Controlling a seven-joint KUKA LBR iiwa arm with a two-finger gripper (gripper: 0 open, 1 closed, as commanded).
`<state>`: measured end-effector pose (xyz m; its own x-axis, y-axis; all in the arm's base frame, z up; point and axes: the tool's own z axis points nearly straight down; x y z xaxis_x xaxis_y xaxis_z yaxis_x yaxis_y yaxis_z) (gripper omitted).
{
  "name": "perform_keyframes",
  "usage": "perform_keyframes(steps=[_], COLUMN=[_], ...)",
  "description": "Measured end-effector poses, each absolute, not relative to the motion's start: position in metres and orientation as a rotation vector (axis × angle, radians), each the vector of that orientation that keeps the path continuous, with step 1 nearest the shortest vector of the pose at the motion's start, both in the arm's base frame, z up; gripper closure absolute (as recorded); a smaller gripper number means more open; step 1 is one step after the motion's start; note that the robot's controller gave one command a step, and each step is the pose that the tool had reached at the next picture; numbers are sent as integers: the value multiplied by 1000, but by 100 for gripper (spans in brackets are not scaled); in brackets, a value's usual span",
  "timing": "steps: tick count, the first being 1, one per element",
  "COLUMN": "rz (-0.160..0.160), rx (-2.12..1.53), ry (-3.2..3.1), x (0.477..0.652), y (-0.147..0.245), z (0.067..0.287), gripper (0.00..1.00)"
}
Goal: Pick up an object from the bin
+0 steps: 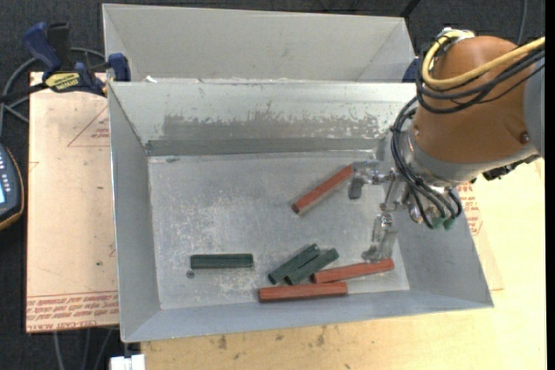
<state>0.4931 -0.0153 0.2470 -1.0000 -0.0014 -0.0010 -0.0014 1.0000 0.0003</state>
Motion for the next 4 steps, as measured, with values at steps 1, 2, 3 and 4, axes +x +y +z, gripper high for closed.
perform_keyframes(steps=[1,2,3,4], rz=[3,1,2,0], rx=[-189,-381,-384,-408], ry=[3139,3103,3116,3106], x=[479,489,486,485], y=[32,38,38,37], z=[98,72,70,160], gripper=[0,0,100,100])
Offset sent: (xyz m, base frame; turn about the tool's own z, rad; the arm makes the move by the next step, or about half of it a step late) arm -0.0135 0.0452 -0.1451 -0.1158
